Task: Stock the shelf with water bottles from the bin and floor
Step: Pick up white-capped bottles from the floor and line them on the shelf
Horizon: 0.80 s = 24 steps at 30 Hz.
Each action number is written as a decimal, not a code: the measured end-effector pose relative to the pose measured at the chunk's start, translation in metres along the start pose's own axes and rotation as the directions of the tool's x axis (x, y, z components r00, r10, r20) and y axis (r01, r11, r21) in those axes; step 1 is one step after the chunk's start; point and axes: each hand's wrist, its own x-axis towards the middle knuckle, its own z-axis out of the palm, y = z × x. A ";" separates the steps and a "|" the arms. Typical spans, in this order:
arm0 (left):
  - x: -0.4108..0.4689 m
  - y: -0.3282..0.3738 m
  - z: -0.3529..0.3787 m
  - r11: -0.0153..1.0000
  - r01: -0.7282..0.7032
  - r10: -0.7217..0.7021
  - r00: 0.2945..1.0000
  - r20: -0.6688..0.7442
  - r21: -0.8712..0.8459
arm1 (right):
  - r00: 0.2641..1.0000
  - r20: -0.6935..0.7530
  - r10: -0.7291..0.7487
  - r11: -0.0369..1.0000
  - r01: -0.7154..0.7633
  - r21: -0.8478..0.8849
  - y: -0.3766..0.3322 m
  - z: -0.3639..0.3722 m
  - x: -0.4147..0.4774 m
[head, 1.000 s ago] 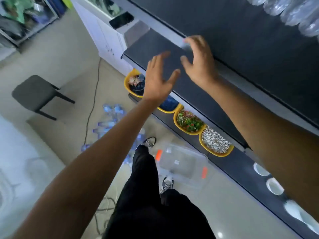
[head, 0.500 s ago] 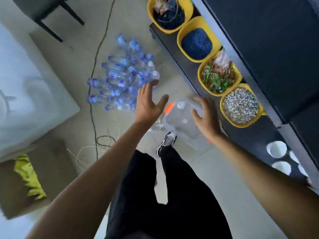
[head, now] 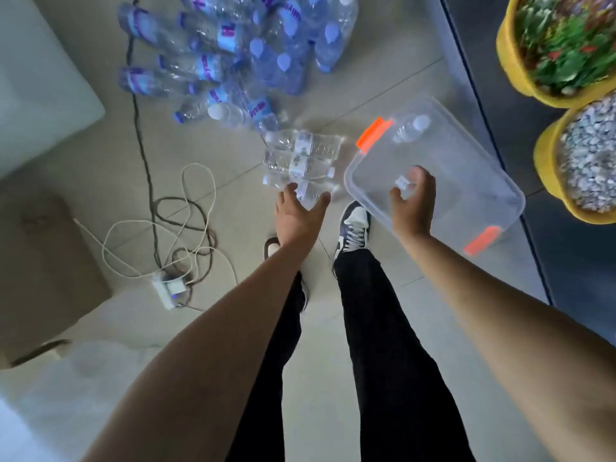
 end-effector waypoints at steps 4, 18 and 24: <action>0.059 -0.055 0.064 0.950 0.280 -0.281 0.960 0.014 -0.135 | 0.977 -0.099 0.189 0.970 -0.170 0.174 0.052 0.064 0.055; 0.146 -0.045 0.170 0.901 -0.086 0.018 0.987 -0.162 -0.426 | 0.951 -0.249 0.182 0.864 -0.033 0.503 0.093 0.111 0.206; 0.131 -0.033 0.150 0.868 -0.122 0.053 0.987 -0.155 -0.481 | 0.951 -0.302 0.061 0.898 0.080 0.433 0.083 0.094 0.177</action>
